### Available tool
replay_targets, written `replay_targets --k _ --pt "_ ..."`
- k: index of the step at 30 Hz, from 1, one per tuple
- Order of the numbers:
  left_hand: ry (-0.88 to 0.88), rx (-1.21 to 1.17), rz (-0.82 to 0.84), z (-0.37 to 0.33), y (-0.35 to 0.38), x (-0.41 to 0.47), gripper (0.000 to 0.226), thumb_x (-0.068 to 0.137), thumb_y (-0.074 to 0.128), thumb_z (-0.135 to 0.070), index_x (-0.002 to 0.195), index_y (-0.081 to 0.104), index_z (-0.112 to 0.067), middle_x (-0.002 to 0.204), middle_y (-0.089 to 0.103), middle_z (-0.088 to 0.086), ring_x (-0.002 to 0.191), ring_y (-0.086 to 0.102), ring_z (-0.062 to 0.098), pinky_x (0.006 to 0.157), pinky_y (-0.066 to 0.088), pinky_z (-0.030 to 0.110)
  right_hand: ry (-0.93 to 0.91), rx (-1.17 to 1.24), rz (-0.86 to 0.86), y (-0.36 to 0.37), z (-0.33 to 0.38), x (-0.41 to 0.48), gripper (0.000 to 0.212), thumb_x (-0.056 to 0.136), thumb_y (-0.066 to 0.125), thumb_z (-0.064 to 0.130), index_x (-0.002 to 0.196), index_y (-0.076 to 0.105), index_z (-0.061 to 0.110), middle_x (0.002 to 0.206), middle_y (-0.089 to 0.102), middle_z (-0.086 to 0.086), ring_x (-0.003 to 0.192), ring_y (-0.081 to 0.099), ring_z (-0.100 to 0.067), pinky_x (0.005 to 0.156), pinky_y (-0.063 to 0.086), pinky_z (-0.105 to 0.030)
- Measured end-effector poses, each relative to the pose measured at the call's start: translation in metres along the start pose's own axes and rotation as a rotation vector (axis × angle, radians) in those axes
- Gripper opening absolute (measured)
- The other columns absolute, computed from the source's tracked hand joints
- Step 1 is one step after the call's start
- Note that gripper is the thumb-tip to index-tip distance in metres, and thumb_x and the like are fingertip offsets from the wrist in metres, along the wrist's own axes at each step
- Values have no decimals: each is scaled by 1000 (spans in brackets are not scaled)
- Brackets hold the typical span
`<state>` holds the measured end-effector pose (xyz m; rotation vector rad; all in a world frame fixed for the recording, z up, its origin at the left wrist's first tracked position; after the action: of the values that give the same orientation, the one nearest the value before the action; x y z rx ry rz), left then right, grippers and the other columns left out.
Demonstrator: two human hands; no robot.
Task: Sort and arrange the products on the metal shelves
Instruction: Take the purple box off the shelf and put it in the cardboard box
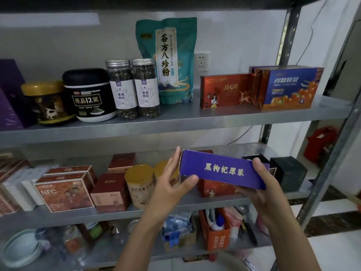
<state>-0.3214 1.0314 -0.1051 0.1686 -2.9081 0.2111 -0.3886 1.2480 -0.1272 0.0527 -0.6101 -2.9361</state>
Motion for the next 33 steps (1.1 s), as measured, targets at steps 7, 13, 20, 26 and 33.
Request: replay_targets --k 7,13,20,26,33 --pt "183 -68 -189 -1 -7 2 95 50 73 -80 130 47 -36 126 61 -8 116 59 9 91 53 27 81 104 222 10 1 -1 74 56 86 60 113 66 17 109 73 -11 100 71 -26 68 59 -31" --pt "70 -153 -225 5 -14 4 87 46 58 -93 109 46 -36 98 69 -19 88 70 3 63 53 13 36 1 314 13 -3 -1 71 72 80 40 132 53 15 123 65 -17 110 66 -30 81 59 -35" --pt "27 -70 -128 3 -13 8 50 83 54 -60 125 42 -37 118 65 -5 98 68 4 70 54 16 -86 -66 10 20 2 -3 51 67 66 45 107 65 13 91 76 -6 79 73 -17 60 56 -22" --pt "190 166 23 -5 -11 6 108 74 79 -39 151 3 -49 156 13 -30 142 23 -6 109 41 26 -71 -33 -158 18 -1 2 59 71 65 53 119 55 20 103 71 -4 88 73 -20 57 59 -30" --pt "180 108 -96 -12 -20 13 97 67 77 -37 143 18 -45 150 36 -18 132 36 -10 102 37 9 -176 -162 160 21 5 -3 63 73 73 44 131 52 32 118 69 1 107 68 -20 75 57 -24"
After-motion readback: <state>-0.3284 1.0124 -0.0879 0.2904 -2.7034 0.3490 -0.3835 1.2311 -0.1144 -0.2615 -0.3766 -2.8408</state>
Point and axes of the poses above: each hand's wrist, its own x-axis towards the middle knuckle, its own y-axis out of the palm, z = x × y, the point moved 4 cm from there along x, towards the middle knuckle
